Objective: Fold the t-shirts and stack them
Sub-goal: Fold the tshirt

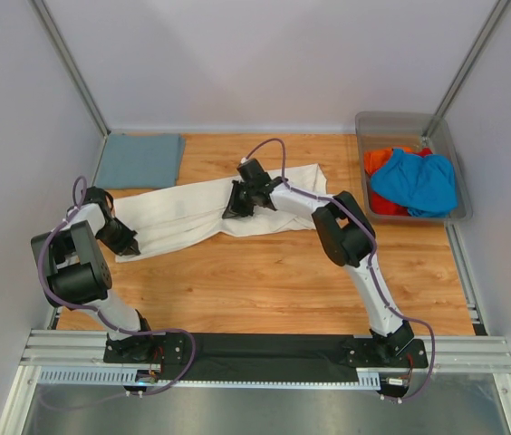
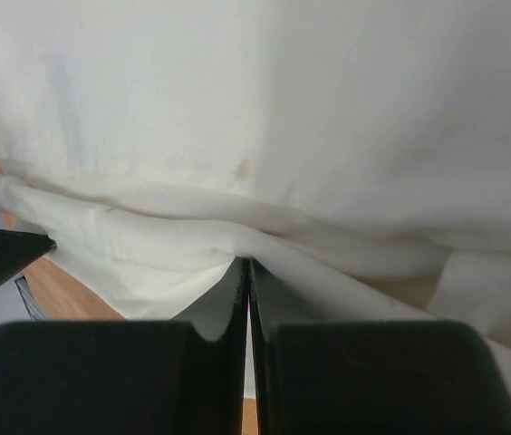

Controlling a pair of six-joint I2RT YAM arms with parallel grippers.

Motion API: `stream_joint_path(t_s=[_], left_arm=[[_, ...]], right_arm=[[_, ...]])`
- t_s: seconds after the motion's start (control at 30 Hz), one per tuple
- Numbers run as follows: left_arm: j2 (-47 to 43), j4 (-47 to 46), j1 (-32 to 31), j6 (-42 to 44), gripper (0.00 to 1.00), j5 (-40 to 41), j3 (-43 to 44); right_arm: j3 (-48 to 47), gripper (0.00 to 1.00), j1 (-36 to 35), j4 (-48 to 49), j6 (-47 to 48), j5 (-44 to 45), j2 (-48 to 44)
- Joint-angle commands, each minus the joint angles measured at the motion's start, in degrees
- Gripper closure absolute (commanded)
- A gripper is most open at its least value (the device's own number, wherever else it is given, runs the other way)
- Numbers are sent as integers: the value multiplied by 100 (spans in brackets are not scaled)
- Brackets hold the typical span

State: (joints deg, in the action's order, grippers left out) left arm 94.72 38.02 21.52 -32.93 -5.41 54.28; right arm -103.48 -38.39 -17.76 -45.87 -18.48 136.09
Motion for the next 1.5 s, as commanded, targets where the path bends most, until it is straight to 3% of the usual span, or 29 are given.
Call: stream_joint_path(t_s=[0.0,0.27,0.4,0.53,0.77,0.93,1.1,1.47], left_arm=[[135,-40,28,208,91,330,-102],[108,47,54,348,92,409,-50],[-58,179,37,436,93,251,152],[-401,188,45,515,88,49,389],[-261,171,45,454,84,-57,592],[-269,144,45,497,70,180,592],[-366,171,176,629,61,523,618],[161,12,485,858,61,436,970]], right_arm=[[-243,98,156,-192,86,784,102],[-663,93,350,-140,595,662,277],[-1235,89,350,-805,938,644,375],[-878,84,341,-1142,1106,329,-126],[-409,65,174,-1527,1501,-226,-707],[-226,52,-10,-1696,1721,-401,-742],[169,52,-19,-1634,1748,-525,-760],[742,52,-2,-1450,1818,-631,-909]])
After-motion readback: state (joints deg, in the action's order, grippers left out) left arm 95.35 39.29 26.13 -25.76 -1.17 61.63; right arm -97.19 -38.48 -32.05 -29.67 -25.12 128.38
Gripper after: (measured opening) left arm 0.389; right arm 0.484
